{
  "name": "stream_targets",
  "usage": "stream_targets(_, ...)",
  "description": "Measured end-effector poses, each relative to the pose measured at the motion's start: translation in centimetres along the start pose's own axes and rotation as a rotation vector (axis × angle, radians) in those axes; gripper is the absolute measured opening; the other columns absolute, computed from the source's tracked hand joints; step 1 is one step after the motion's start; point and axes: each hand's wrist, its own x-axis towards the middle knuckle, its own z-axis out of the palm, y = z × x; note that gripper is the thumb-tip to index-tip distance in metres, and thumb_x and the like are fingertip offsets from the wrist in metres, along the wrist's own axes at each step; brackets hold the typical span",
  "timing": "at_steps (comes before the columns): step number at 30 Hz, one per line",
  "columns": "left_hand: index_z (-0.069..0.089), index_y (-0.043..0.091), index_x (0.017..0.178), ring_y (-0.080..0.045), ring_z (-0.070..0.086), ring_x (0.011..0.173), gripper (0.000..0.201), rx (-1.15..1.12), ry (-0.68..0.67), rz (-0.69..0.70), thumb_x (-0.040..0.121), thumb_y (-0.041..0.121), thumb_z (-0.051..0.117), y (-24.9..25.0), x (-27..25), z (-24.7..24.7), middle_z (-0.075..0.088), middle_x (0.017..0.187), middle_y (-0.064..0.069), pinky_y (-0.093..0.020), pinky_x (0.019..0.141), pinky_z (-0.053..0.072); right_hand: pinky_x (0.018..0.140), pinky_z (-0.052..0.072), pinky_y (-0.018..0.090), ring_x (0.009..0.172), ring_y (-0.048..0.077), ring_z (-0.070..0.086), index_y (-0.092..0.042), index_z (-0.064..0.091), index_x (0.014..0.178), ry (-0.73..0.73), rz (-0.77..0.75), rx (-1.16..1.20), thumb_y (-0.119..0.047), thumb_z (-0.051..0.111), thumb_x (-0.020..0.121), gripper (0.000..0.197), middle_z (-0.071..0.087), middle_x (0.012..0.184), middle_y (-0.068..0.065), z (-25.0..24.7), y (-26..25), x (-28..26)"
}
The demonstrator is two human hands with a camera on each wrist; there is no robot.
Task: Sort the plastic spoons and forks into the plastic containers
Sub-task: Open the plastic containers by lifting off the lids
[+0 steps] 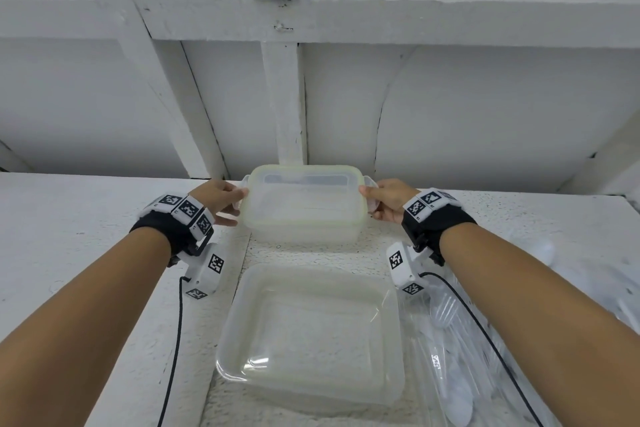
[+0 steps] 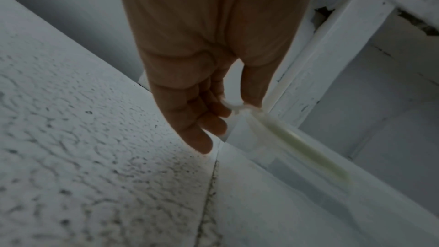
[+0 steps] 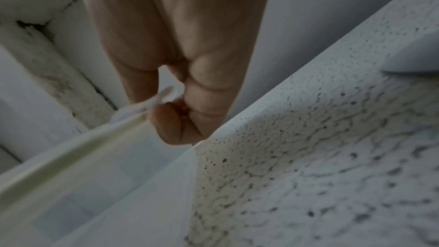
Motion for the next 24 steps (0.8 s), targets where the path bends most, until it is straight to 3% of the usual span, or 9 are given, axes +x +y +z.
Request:
stream_targets(4,0.059,-0.001,0.074,-0.025,0.064,0.065,0.055,0.171,0.005,-0.101,0.094,0.048,0.044,0.1,-1.9,0.0,0.065,0.062,-0.013,-0.035,0.065,0.055,0.044,0.052,0.019,0.043,0.009,0.06,-0.001,0.056,0.081,-0.028,0.024,-0.01,-0.014,0.058,0.091,0.017,0.06,0.075,0.012,-0.5,-0.2,-0.6)
stream_targets(7,0.066,-0.002,0.082,-0.022,0.069,0.074,0.062,0.133,-0.121,-0.159,0.092,0.054,0.043,-0.2,-2.9,-0.1,0.072,0.07,-0.012,-0.033,0.064,0.055,0.045,0.054,0.022,0.051,0.014,0.067,0.0,0.054,0.084,-0.079,0.084,-0.101,-0.012,0.057,0.091,0.015,0.062,0.08,0.014,-0.9,-0.7,-1.5)
stream_targets(13,0.065,0.0,0.097,-0.02,0.069,0.089,0.044,-0.062,-0.208,-0.159,0.085,0.042,0.061,-1.9,-3.9,0.7,0.074,0.088,-0.011,-0.035,0.069,0.057,0.053,0.054,0.021,0.067,0.011,0.07,-0.01,0.055,0.087,-0.225,0.115,-0.338,-0.027,0.056,0.092,0.018,0.071,0.081,0.006,-1.5,0.6,-3.1)
stream_targets(17,0.063,-0.001,0.096,-0.019,0.069,0.084,0.04,-0.152,-0.271,-0.198,0.086,0.037,0.062,-1.9,-4.2,1.4,0.074,0.085,-0.011,-0.032,0.062,0.056,0.058,0.052,0.022,0.074,0.013,0.07,-0.013,0.054,0.089,-0.258,0.124,-0.428,-0.033,0.06,0.088,0.022,0.073,0.083,0.008,-1.0,0.7,-3.4)
stream_targets(20,0.062,-0.004,0.096,-0.017,0.072,0.071,0.036,-0.215,-0.296,-0.214,0.087,0.031,0.061,-1.5,-4.3,2.1,0.073,0.087,-0.014,-0.027,0.054,0.057,0.062,0.049,0.023,0.075,0.012,0.07,-0.014,0.055,0.09,-0.275,0.113,-0.459,-0.037,0.06,0.088,0.024,0.074,0.079,0.005,-0.3,1.0,-3.3)
stream_targets(24,0.059,-0.002,0.095,-0.016,0.071,0.063,0.028,-0.318,-0.288,-0.238,0.09,0.025,0.058,-1.5,-4.3,2.5,0.072,0.074,-0.012,-0.023,0.051,0.057,0.062,0.05,0.024,0.071,0.012,0.07,-0.016,0.053,0.087,-0.26,0.091,-0.445,-0.039,0.06,0.088,0.024,0.073,0.073,0.002,-0.2,1.5,-3.2)
